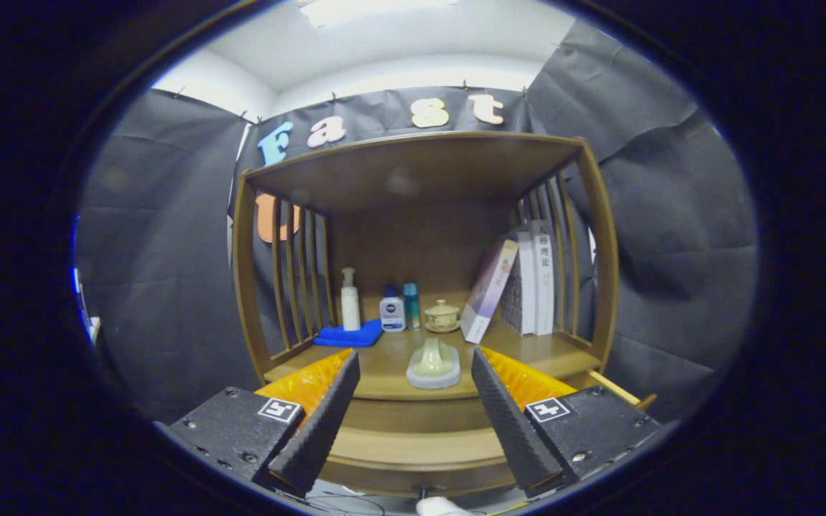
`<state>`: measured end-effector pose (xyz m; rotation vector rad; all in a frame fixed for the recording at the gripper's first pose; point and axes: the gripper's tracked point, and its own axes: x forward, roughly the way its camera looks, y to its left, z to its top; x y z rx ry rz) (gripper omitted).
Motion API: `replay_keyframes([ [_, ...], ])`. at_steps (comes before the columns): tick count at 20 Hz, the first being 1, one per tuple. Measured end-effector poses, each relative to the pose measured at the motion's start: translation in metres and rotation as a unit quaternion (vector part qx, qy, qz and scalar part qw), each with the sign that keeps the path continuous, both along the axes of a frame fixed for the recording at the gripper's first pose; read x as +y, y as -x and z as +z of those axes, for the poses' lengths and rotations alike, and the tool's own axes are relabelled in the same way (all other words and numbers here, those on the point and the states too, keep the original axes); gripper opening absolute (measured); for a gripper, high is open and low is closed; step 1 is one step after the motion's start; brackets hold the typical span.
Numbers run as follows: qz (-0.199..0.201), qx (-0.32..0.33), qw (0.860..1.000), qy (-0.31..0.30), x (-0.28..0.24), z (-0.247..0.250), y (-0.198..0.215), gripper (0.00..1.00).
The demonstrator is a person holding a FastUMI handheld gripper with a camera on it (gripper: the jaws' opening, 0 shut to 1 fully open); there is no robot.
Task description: Pull open the drawer, take out the items inside it, and place them on the countertop above the cabinet.
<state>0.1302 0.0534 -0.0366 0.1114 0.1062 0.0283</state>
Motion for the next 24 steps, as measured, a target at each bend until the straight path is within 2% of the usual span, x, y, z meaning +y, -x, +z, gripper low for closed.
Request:
replay_keyframes([
  [7,-0.019,-0.005,1.000,0.018,-0.009,-0.056,0.063,0.99],
  [12,-0.014,0.032,0.999,0.022,-0.003,-0.114,0.081,0.99],
  [17,-0.017,0.074,0.997,0.032,-0.003,-0.152,0.068,0.99],
  [23,-0.040,0.080,0.995,0.042,-0.003,-0.163,0.041,0.99],
  [24,-0.030,0.079,0.996,0.035,-0.001,-0.163,0.040,0.99],
])
